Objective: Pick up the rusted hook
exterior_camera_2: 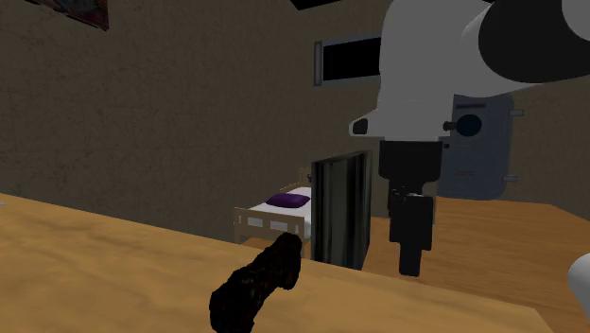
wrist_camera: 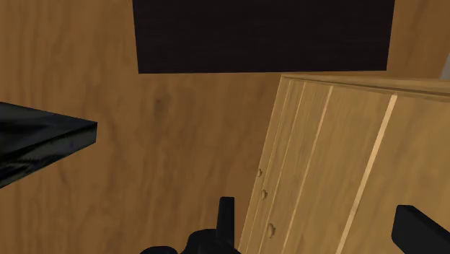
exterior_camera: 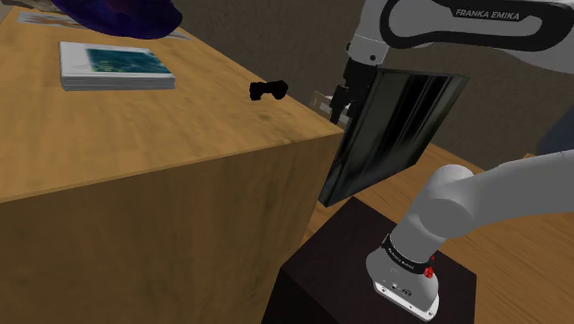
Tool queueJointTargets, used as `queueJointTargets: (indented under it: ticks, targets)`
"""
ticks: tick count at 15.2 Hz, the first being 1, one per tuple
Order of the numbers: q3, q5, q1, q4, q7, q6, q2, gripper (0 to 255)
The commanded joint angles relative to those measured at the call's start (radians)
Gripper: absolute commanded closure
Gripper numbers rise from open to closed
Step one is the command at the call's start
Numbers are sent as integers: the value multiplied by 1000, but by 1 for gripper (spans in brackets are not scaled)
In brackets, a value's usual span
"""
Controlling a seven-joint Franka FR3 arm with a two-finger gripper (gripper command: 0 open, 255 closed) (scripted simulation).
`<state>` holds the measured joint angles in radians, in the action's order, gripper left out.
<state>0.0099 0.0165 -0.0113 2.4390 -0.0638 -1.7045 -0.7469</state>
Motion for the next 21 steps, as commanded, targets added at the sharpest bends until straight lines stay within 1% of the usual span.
queueJointTargets:
  ticks: [1, 7, 13, 19, 20, 21]
  targets:
    - [0, 0, 0, 0, 0, 0, 0, 0]
    - [-36, -26, -116, -242, 272, 31, 240, 0]
    - [-40, -69, -214, -500, 536, 118, 449, 0]
    - [-12, -110, -291, -770, 780, 245, 632, 0]
    - [-8, -112, -295, -791, 797, 255, 645, 0]
    - [-8, -112, -295, -773, 798, 241, 641, 0]
